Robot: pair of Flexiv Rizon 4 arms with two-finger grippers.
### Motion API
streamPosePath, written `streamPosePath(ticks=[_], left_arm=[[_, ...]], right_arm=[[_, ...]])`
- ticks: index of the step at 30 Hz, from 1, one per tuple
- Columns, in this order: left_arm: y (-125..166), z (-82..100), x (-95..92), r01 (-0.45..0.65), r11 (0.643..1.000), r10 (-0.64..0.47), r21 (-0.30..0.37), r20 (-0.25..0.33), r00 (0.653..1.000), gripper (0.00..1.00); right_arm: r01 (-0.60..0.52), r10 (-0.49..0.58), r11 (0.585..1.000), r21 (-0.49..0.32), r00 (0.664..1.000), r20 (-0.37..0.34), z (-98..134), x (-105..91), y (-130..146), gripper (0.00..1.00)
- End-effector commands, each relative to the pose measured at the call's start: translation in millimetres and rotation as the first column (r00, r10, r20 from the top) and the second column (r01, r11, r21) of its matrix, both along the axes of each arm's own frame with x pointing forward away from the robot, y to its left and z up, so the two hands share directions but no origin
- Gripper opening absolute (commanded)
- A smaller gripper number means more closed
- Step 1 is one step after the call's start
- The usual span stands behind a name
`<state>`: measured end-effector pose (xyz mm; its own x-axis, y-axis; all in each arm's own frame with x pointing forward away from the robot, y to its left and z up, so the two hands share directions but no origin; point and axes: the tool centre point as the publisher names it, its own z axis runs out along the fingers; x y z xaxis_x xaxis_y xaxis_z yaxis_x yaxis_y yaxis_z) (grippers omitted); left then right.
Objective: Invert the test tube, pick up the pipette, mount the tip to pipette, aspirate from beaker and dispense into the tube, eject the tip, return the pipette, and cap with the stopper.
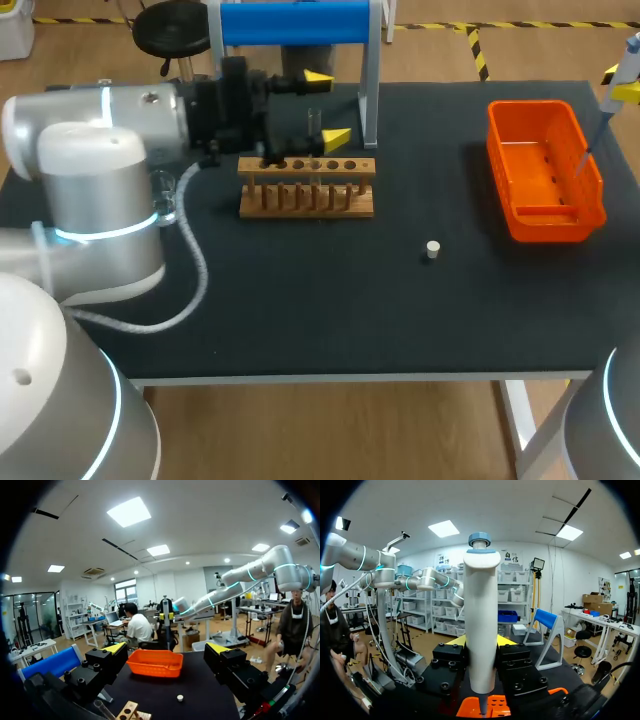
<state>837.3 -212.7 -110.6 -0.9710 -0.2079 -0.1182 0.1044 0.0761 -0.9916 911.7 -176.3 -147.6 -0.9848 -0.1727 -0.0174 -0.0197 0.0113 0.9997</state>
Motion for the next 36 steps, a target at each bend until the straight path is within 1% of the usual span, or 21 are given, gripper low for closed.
streamPosePath(ticks=[1,7,11,14,15,17,22,23,24,36], left_arm=[[-59.1,12.6,12.0,-0.052,0.998,0.053,0.033,-0.012,0.999,1.0],[-106.6,29.3,24.7,-0.061,0.997,0.061,0.045,-0.01,0.998,1.0],[-136.2,35.5,36.5,-0.055,0.997,0.056,0.059,-0.014,0.998,1.0],[-155.4,39.6,42.7,-0.059,0.997,0.06,0.045,-0.016,0.998,1.0],[-160.6,40.4,44.1,-0.067,0.996,0.068,0.055,-0.021,0.997,1.0],[-171.2,42.5,46.3,-0.067,0.996,0.068,0.055,-0.022,0.997,1.0],[-196.0,45.8,48.4,-0.062,0.996,0.065,0.061,-0.045,0.997,1.0],[-200.7,46.4,48.8,-0.048,0.998,0.05,0.049,-0.04,0.998,1.0],[-206.1,48.0,49.1,-0.029,0.999,0.03,0.041,-0.021,0.999,1.0],[-206.1,48.0,49.1,-0.029,0.999,0.03,0.041,-0.021,0.999,1.0]], right_arm=[[0.001,-0.001,1.0,-0.004,1.0,0.001,1.1,-0.7,-0.2,0.0],[0.001,-0.001,1.0,-0.004,1.0,0.001,1.1,-0.7,-0.2,0.0],[0.001,-0.001,1.0,-0.004,1.0,0.001,1.1,-0.7,-0.2,0.0],[0.001,-0.001,1.0,-0.004,1.0,0.001,1.1,-0.7,-0.2,0.0],[0.001,-0.001,1.0,-0.004,1.0,0.001,1.1,-0.7,-0.2,0.0],[0.001,-0.001,1.0,-0.004,1.0,0.001,1.1,-0.7,-0.2,0.0],[0.001,-0.001,1.0,-0.004,1.0,0.001,1.1,-0.7,-0.2,0.0],[0.001,-0.001,1.0,-0.004,1.0,0.001,1.1,-0.7,-0.2,0.0],[0.001,-0.001,1.0,-0.004,1.0,0.001,1.1,-0.7,-0.2,0.0],[0.001,-0.001,1.0,-0.004,1.0,0.001,1.1,-0.7,-0.2,0.0]])
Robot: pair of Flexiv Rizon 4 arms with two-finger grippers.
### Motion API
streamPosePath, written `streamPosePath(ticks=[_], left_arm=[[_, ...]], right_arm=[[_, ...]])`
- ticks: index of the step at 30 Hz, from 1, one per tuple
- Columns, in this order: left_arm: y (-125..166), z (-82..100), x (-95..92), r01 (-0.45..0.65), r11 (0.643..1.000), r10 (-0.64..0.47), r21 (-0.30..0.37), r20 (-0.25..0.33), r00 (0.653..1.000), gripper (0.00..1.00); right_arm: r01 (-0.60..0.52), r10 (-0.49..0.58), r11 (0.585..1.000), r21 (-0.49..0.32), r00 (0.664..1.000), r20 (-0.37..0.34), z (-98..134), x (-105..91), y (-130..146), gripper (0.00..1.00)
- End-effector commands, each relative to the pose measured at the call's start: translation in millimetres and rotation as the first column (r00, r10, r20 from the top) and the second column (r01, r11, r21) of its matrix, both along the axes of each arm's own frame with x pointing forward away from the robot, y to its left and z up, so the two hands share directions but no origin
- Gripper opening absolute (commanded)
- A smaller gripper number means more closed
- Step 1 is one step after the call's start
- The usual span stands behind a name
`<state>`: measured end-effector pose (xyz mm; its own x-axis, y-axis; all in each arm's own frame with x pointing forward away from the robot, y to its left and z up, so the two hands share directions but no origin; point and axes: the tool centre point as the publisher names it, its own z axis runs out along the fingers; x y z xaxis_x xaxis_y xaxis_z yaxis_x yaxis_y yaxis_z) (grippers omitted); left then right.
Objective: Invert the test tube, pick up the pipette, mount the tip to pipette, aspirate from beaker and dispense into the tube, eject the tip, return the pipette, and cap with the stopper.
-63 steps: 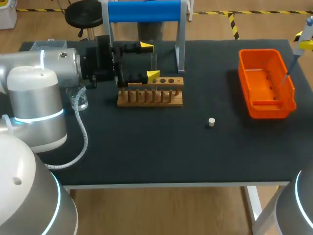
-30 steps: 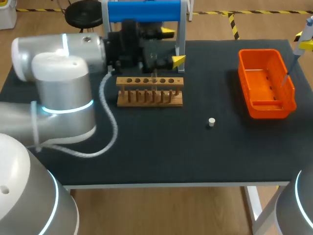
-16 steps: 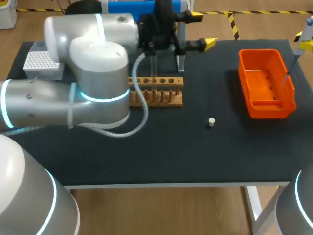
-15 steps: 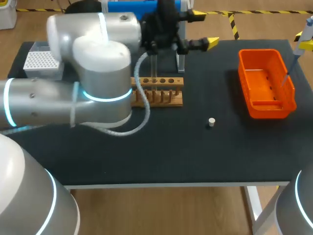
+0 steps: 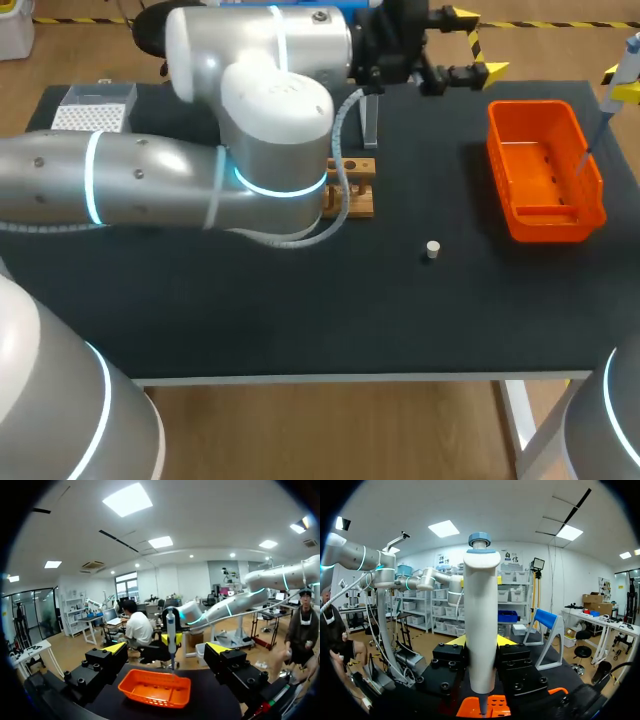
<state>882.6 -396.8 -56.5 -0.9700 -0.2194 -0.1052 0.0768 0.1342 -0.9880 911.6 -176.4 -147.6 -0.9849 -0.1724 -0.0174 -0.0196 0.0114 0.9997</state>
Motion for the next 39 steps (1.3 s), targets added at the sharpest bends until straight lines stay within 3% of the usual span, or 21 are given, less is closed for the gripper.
streamPosePath(ticks=[1,29,30,31,32,39], left_arm=[[-22.1,-6.2,3.8,-0.011,1.0,0.011,-0.016,0.005,1.0,1.0],[-22.1,-6.2,3.8,-0.011,1.0,0.011,-0.016,0.005,1.0,1.0],[-22.1,-6.2,3.8,-0.011,1.0,0.011,-0.016,0.005,1.0,0.76],[-22.1,-6.2,3.8,-0.011,1.0,0.011,-0.016,0.005,1.0,0.24],[-22.1,-6.2,3.8,-0.011,1.0,0.011,-0.016,0.005,1.0,0.0],[-22.1,-6.2,3.8,-0.011,1.0,0.011,-0.016,0.005,1.0,0.0]], right_arm=[[0.0,0.0,1.0,-0.004,1.0,0.001,1.0,-0.5,-0.2,0.0],[0.061,-0.061,0.998,0.013,0.998,0.004,1.2,2.1,4.9,0.0],[0.061,-0.061,0.998,0.013,0.998,0.004,1.2,2.1,4.9,0.0],[0.061,-0.061,0.998,0.013,0.998,0.004,1.2,2.1,4.9,0.0],[0.061,-0.061,0.998,0.013,0.998,0.004,1.2,2.1,4.9,0.0],[0.061,-0.061,0.998,0.013,0.998,0.004,1.2,2.1,4.9,0.0]])
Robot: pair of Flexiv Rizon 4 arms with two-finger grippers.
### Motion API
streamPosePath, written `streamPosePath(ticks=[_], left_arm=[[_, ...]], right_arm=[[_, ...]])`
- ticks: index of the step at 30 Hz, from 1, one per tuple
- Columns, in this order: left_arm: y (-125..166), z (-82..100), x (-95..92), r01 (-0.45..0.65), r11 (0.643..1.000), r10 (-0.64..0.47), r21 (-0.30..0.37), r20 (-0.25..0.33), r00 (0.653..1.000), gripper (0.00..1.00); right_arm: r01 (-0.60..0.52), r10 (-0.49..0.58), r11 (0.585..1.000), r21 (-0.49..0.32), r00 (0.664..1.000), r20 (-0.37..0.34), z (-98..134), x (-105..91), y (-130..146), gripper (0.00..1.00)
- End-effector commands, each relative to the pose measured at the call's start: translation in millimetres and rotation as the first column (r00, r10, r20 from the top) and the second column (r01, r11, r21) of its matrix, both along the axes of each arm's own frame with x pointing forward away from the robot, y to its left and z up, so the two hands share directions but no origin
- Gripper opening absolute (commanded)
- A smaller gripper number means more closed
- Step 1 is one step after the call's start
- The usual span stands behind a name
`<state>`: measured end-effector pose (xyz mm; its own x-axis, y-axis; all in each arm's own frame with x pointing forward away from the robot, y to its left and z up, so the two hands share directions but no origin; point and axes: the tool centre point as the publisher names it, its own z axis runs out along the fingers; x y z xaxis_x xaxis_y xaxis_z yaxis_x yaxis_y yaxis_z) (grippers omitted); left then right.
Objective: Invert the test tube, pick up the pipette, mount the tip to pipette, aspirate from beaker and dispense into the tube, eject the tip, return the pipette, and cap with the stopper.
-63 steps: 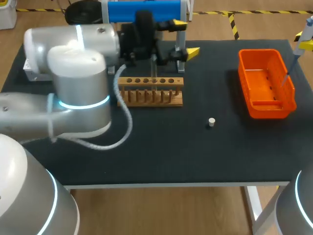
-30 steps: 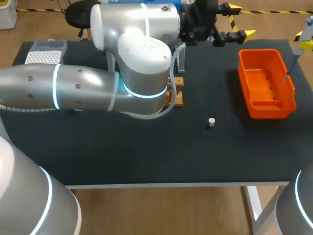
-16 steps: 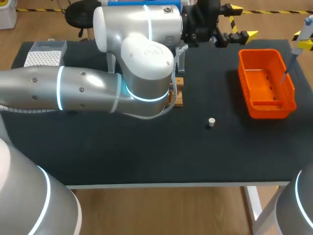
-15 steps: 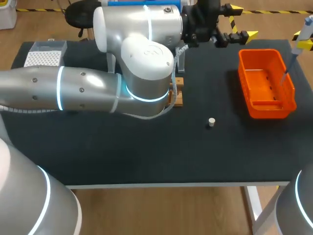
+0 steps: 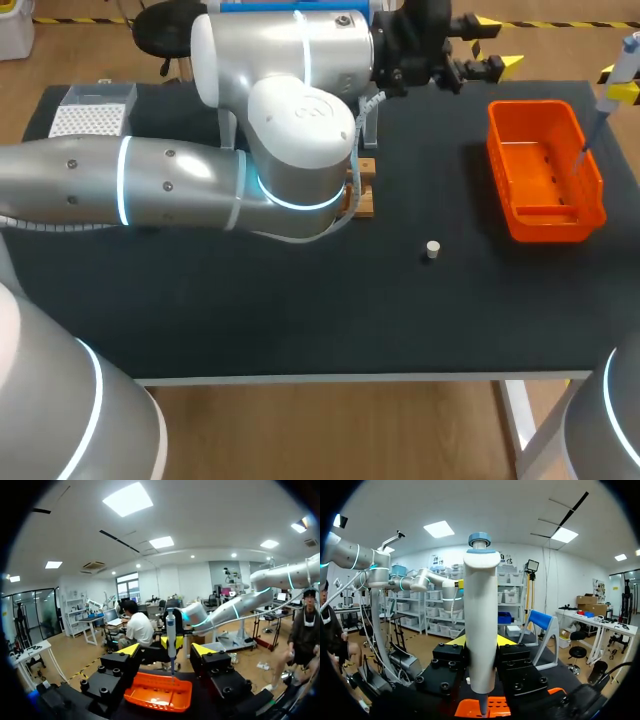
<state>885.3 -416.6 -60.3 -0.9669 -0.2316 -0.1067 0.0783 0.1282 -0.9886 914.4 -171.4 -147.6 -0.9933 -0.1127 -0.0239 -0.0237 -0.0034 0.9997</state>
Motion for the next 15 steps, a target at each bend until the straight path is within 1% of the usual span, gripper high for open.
streamPosePath(ticks=[1,11,13,15], left_arm=[[-2.2,-2.4,1.1,0.001,1.0,-0.001,-0.009,0.002,1.0,0.0],[-2.2,-2.4,1.1,0.001,1.0,-0.001,-0.009,0.002,1.0,0.0],[-8.4,-0.4,5.9,0.015,1.0,-0.015,-0.021,0.01,1.0,0.0],[-14.4,-0.3,10.8,0.022,0.999,-0.022,-0.026,0.0,1.0,0.0]], right_arm=[[0.001,-0.001,1.0,-0.003,1.0,0.0,1.2,-0.6,0.0,0.0],[0.001,-0.001,1.0,-0.003,1.0,0.0,1.2,-0.6,0.0,0.0],[0.001,-0.001,1.0,-0.003,1.0,0.0,1.2,-0.6,0.0,0.0],[0.001,-0.001,1.0,-0.003,1.0,0.0,1.2,-0.6,0.0,0.0]])
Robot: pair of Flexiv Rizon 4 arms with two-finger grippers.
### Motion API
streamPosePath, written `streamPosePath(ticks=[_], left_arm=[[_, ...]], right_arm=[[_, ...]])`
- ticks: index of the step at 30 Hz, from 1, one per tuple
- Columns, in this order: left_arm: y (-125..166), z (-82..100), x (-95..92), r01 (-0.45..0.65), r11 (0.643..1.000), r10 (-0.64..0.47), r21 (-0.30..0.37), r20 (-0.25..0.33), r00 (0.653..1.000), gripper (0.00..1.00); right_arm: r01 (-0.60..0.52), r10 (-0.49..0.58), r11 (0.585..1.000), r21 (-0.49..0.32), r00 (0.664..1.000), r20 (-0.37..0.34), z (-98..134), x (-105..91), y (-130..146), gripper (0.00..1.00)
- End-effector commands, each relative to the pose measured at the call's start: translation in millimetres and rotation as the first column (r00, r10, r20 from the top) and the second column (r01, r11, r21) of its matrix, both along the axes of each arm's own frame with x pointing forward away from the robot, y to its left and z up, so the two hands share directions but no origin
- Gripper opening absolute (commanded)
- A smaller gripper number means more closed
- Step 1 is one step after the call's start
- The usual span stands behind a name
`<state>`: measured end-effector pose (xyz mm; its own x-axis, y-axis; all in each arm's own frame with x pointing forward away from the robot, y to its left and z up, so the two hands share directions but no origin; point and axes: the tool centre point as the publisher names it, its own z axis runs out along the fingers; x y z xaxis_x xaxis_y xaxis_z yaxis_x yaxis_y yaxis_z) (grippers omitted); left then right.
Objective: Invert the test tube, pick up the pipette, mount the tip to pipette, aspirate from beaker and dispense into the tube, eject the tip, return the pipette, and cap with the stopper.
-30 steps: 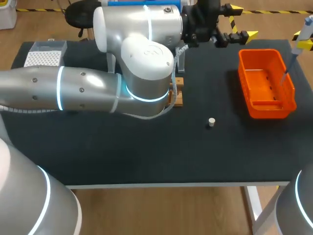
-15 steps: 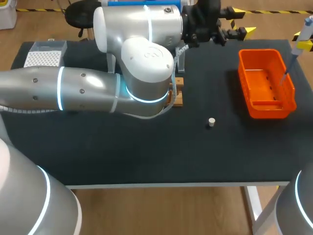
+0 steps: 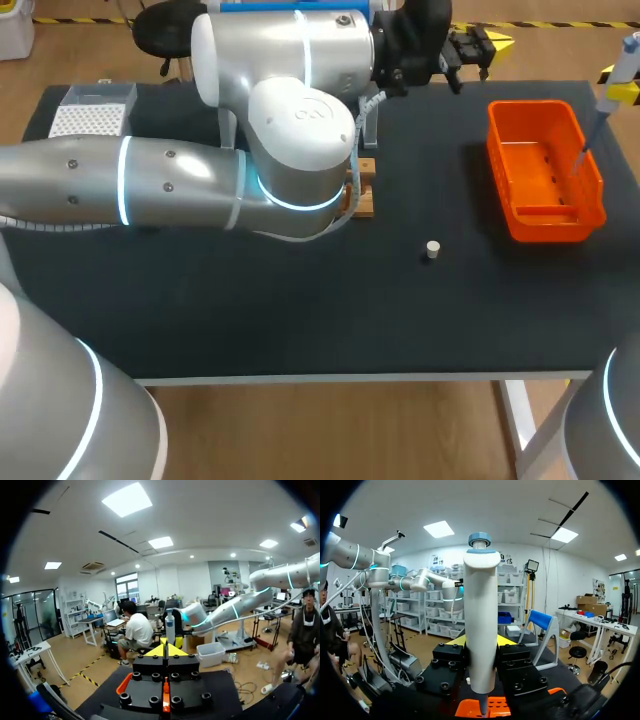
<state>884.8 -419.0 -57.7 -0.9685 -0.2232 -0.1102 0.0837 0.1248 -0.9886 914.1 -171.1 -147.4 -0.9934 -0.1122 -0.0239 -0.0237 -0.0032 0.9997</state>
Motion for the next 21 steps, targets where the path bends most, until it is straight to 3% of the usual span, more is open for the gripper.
streamPosePath(ticks=[1,7,14,21], left_arm=[[-16.0,-3.4,13.1,0.016,0.999,-0.017,-0.032,-0.014,1.0,0.0],[-39.6,-5.4,19.4,0.036,0.999,-0.038,-0.04,-0.059,0.998,0.0],[-68.7,-1.3,22.0,0.022,0.999,-0.024,-0.032,-0.071,0.997,0.0],[-92.7,6.7,18.1,0.027,0.999,-0.029,-0.039,-0.034,0.999,0.0]], right_arm=[[0.0,0.0,1.0,-0.003,1.0,0.0,1.0,-0.3,-0.3,0.0],[0.0,0.0,1.0,-0.003,1.0,0.0,1.0,-0.3,-0.3,0.0],[0.0,0.0,1.0,-0.003,1.0,0.0,1.0,-0.3,-0.3,0.0],[0.0,0.0,1.0,-0.003,1.0,0.0,1.0,-0.3,-0.3,0.0]])
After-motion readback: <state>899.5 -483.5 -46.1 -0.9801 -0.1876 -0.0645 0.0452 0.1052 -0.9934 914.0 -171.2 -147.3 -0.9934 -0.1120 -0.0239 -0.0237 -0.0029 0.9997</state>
